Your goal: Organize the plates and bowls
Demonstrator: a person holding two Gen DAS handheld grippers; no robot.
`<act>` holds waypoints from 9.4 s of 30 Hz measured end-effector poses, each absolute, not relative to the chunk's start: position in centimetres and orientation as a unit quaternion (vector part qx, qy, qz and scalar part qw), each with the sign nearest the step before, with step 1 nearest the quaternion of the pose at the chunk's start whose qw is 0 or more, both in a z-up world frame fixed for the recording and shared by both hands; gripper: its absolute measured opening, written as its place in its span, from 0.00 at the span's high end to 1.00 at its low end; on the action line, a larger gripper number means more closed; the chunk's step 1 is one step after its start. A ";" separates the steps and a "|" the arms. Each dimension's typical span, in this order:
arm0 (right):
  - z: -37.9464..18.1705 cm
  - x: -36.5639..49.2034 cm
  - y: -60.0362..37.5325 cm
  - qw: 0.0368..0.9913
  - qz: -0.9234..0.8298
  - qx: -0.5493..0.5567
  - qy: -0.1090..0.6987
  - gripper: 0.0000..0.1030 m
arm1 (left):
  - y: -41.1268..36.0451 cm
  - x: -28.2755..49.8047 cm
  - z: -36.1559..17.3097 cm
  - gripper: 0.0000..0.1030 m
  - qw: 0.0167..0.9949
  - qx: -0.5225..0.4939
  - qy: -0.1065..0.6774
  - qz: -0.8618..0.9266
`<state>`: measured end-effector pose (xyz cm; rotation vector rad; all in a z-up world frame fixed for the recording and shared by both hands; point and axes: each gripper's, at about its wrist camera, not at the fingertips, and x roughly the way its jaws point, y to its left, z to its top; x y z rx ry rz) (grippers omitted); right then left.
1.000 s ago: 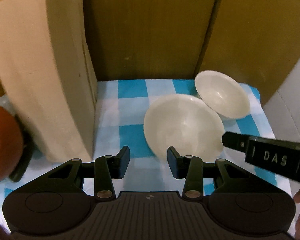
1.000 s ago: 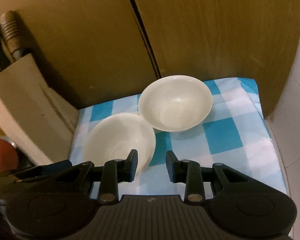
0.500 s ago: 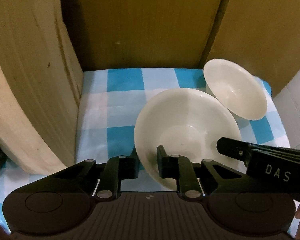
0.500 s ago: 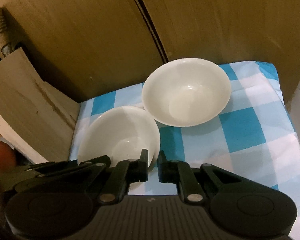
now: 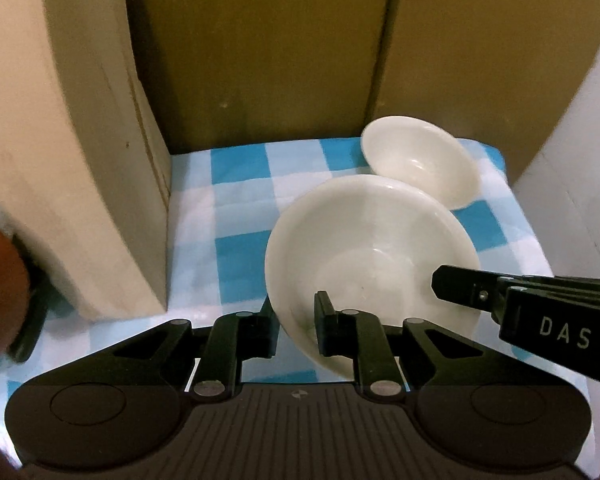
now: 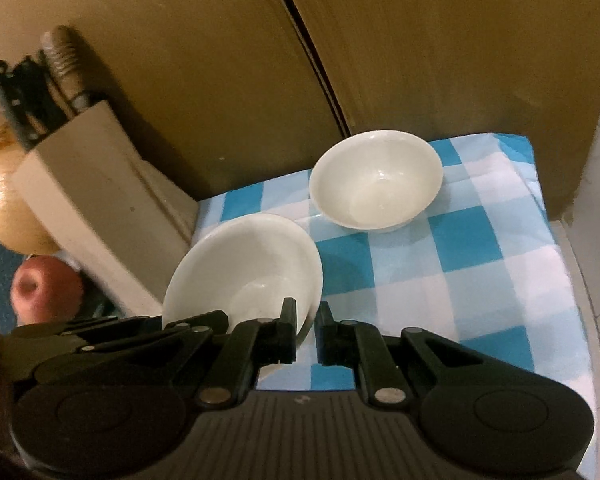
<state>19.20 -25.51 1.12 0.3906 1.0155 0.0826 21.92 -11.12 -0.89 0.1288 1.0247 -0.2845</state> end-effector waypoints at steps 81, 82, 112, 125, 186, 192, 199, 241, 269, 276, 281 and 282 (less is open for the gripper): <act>4.2 1.4 -22.9 0.842 0.048 0.149 0.516 0.83 | -8.6 4.7 -1.4 0.65 0.809 0.089 0.529 -0.240; 4.4 1.1 -22.8 0.848 0.051 0.146 0.507 0.80 | -8.7 4.7 -1.5 0.65 0.808 0.091 0.529 -0.242; 4.1 11.9 -24.3 0.863 0.034 0.206 0.459 0.90 | -10.1 13.4 2.9 0.67 0.856 0.072 0.476 -0.187; -0.2 16.3 -26.9 0.835 0.028 0.206 0.510 0.83 | -9.4 20.0 -2.8 0.43 0.830 0.079 0.527 -0.166; 3.8 16.7 -27.0 0.861 0.038 0.187 0.471 0.91 | -14.6 20.3 2.6 0.71 0.865 0.098 0.467 -0.155; 4.1 14.4 -25.4 0.858 0.043 0.175 0.481 0.90 | -13.2 18.0 2.7 0.70 0.862 0.092 0.476 -0.150; 4.0 13.4 -24.5 0.854 0.045 0.164 0.491 0.90 | -12.4 16.9 2.1 0.70 0.859 0.082 0.484 -0.148; -1.0 13.9 -26.0 0.855 0.033 0.235 0.461 0.64 | -5.2 16.1 -2.4 0.33 0.864 -0.081 0.456 -0.197; -4.7 14.8 -26.2 0.825 0.044 0.273 0.494 0.89 | -8.9 15.6 -4.4 0.71 0.871 0.003 0.451 -0.196; -4.9 14.7 -26.1 0.825 0.043 0.272 0.494 0.89 | -9.6 15.2 -4.2 0.71 0.876 0.020 0.441 -0.193; -4.9 14.7 -25.8 0.826 0.044 0.268 0.495 0.89 | -9.9 14.5 -3.7 0.71 0.883 0.037 0.428 -0.189; -4.8 14.7 -25.7 0.827 0.044 0.264 0.494 0.89 | -9.9 14.3 -3.7 0.71 0.885 0.043 0.424 -0.187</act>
